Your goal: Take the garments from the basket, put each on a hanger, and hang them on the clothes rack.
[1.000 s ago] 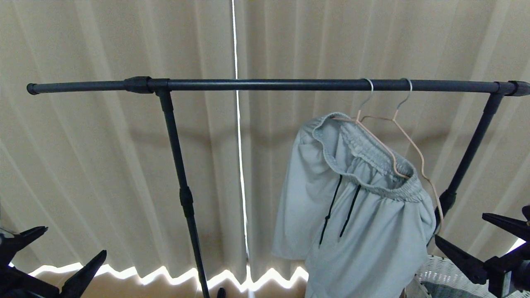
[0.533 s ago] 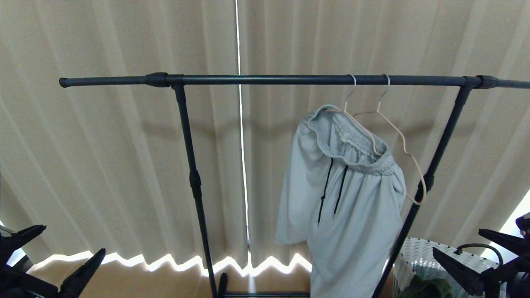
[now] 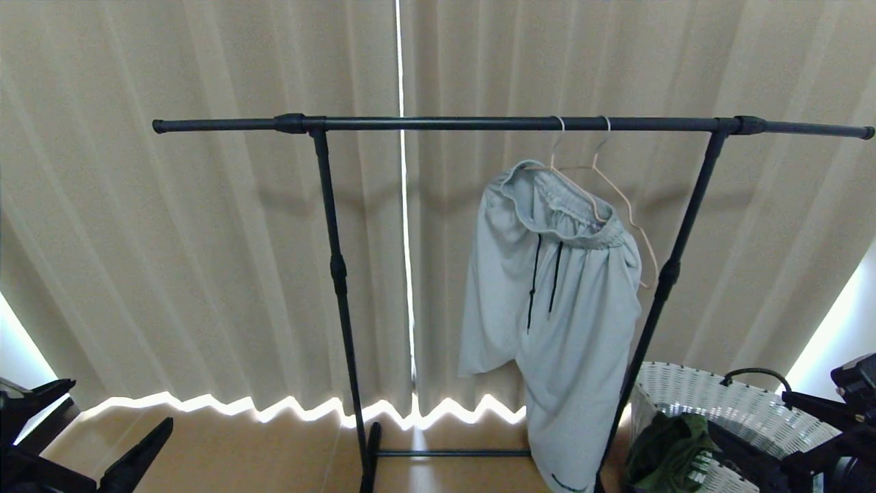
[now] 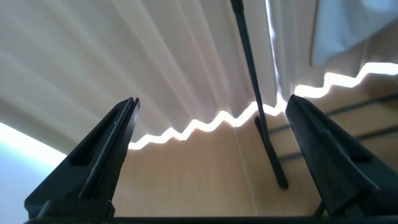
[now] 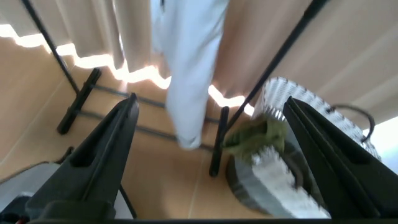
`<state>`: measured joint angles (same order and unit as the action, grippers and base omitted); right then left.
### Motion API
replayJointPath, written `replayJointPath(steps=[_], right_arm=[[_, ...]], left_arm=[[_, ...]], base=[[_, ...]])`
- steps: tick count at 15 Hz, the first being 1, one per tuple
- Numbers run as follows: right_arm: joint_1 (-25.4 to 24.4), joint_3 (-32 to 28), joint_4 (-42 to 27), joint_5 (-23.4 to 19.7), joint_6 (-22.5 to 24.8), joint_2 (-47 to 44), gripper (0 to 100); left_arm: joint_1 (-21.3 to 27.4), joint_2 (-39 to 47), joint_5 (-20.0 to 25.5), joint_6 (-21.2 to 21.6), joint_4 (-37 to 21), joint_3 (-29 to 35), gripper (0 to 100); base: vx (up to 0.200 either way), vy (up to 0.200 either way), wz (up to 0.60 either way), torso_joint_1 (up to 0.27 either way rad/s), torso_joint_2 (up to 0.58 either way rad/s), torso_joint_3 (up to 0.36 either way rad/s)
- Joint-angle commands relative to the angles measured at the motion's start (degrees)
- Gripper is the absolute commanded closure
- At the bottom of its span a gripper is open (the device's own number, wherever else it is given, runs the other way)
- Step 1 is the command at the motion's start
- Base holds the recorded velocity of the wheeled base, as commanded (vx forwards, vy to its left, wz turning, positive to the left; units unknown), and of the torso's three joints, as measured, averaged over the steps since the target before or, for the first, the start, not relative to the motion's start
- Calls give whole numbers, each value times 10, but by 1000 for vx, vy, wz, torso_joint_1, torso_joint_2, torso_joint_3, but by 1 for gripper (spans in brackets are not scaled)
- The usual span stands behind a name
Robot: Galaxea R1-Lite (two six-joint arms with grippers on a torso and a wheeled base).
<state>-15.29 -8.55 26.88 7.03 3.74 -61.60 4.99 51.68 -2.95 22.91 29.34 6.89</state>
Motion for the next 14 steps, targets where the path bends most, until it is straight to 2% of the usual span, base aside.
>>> replayJointPath(steps=[1, 2, 14], right_arm=[[0, 0, 0, 1, 0, 6, 0], [0, 0, 0, 1, 0, 11, 0], [0, -2, 1, 1, 2, 11, 0]], left_arm=[[-1, 1, 0, 1, 0, -1, 0], [-1, 2, 0, 0, 0, -1, 0], [-2, -1, 0, -5, 0, -1, 0]], base=[[-200, 0, 0, 2, 2, 2], [-200, 0, 0, 2, 2, 2], [0, 0, 0, 0, 0, 0]])
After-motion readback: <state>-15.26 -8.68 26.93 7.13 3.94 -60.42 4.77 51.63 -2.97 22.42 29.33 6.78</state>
